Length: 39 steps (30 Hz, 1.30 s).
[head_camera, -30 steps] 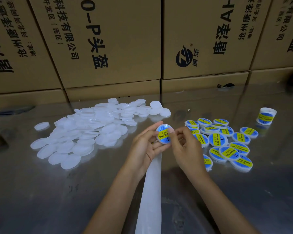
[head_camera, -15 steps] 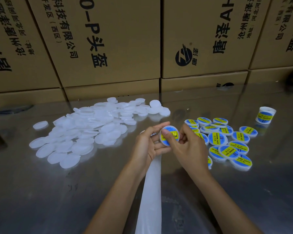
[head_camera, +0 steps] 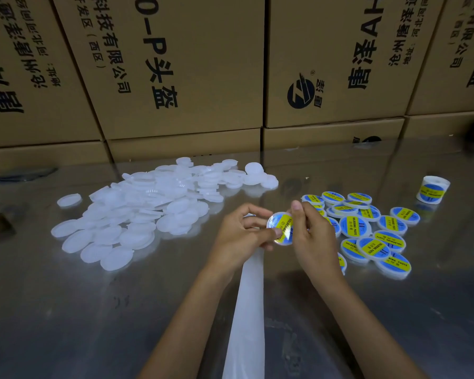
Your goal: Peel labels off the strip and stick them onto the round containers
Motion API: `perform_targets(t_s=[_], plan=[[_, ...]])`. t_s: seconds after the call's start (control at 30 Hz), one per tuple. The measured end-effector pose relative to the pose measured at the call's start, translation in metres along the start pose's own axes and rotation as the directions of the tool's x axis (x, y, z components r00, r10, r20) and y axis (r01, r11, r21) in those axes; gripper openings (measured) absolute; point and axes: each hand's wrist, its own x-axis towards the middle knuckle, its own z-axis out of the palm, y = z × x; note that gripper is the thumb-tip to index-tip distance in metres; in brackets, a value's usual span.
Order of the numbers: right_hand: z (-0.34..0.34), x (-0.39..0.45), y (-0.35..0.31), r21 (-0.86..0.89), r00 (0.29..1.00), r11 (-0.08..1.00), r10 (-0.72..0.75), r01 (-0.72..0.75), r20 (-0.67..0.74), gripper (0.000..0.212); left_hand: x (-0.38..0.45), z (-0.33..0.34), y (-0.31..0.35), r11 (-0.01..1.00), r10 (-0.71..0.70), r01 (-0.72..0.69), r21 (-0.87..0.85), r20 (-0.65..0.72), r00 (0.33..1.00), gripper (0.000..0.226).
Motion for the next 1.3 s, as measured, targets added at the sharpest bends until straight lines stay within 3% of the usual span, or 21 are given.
perform_targets(t_s=[0.13, 0.27, 0.4, 0.63, 0.8, 0.9, 1.03, 1.1, 1.2, 1.3], plan=[[0.002, 0.000, -0.005, 0.201, 0.974, 0.978, 0.010, -0.057, 0.228, 0.016, 0.001, -0.004, 0.000, 0.986, -0.022, 0.008, -0.167, -0.081, 0.996, 0.028], [0.001, -0.001, -0.006, 0.310, 0.933, 0.941, 0.018, -0.138, 0.360, 0.035, 0.004, -0.011, 0.002, 0.970, -0.052, 0.019, -0.243, -0.131, 0.990, 0.019], [-0.003, 0.000, -0.012, 0.363, 0.925, 0.901, 0.094, -0.236, 0.369, 0.037, 0.004, -0.012, 0.001, 0.970, -0.067, 0.033, -0.241, -0.135, 0.989, 0.016], [-0.007, 0.003, -0.012, 0.354, 0.939, 0.905, 0.119, -0.236, 0.322, 0.027, 0.001, -0.008, 0.003, 0.990, 0.006, -0.022, -0.140, -0.117, 0.993, 0.012], [-0.009, 0.005, -0.011, 0.420, 0.916, 0.856, 0.138, -0.302, 0.377, 0.035, 0.001, -0.007, 0.003, 0.994, 0.039, -0.051, -0.096, -0.126, 0.991, 0.010], [-0.008, 0.004, -0.011, 0.411, 0.887, 0.854, 0.118, -0.320, 0.446, 0.025, 0.002, -0.007, 0.003, 0.988, 0.070, -0.085, -0.127, -0.119, 0.990, 0.013], [-0.001, 0.000, -0.010, 0.378, 0.881, 0.878, 0.094, -0.293, 0.464, 0.050, 0.003, -0.008, 0.000, 0.988, 0.100, -0.110, -0.111, -0.088, 0.991, 0.022], [-0.002, 0.000, -0.009, 0.383, 0.900, 0.873, 0.127, -0.301, 0.417, 0.045, 0.004, -0.008, 0.000, 0.985, 0.104, -0.112, -0.133, -0.068, 0.992, 0.023], [-0.004, 0.000, -0.008, 0.383, 0.920, 0.880, 0.132, -0.279, 0.369, 0.013, 0.004, -0.010, 0.000, 0.982, 0.094, -0.098, -0.164, -0.032, 0.995, 0.026], [-0.002, -0.001, -0.007, 0.348, 0.936, 0.905, 0.124, -0.243, 0.330, 0.020, 0.004, -0.010, 0.000, 0.987, 0.095, -0.092, -0.129, 0.015, 0.995, 0.036]])
